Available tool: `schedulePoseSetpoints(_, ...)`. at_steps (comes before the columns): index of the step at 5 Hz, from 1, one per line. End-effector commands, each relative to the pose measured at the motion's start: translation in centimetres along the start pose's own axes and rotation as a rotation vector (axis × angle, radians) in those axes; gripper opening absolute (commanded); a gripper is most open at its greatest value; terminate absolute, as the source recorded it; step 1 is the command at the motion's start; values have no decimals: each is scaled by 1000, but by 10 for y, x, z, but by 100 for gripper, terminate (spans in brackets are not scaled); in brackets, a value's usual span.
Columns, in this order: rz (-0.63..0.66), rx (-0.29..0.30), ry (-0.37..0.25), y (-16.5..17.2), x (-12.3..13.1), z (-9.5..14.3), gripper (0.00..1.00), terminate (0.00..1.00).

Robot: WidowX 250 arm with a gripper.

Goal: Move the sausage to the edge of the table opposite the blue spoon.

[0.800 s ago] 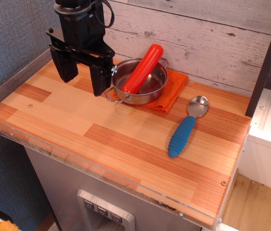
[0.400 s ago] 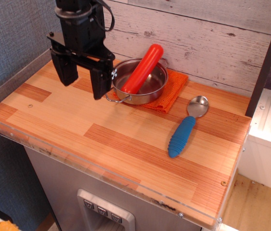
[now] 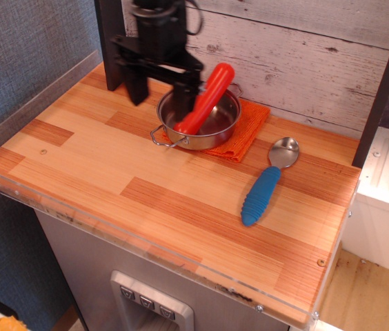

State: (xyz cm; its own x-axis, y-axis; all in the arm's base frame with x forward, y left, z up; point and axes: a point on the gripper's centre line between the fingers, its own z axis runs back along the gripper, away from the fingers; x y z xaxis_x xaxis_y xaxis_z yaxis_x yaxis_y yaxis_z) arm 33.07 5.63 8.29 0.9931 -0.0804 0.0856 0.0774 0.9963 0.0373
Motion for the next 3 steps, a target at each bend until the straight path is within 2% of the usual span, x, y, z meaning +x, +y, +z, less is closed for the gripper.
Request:
schedulePoseSetpoints(1,4,8,-60,-1,42,-8,100,0)
schedulePoseSetpoints(3,8,10,-37,1,55,-32,100,0)
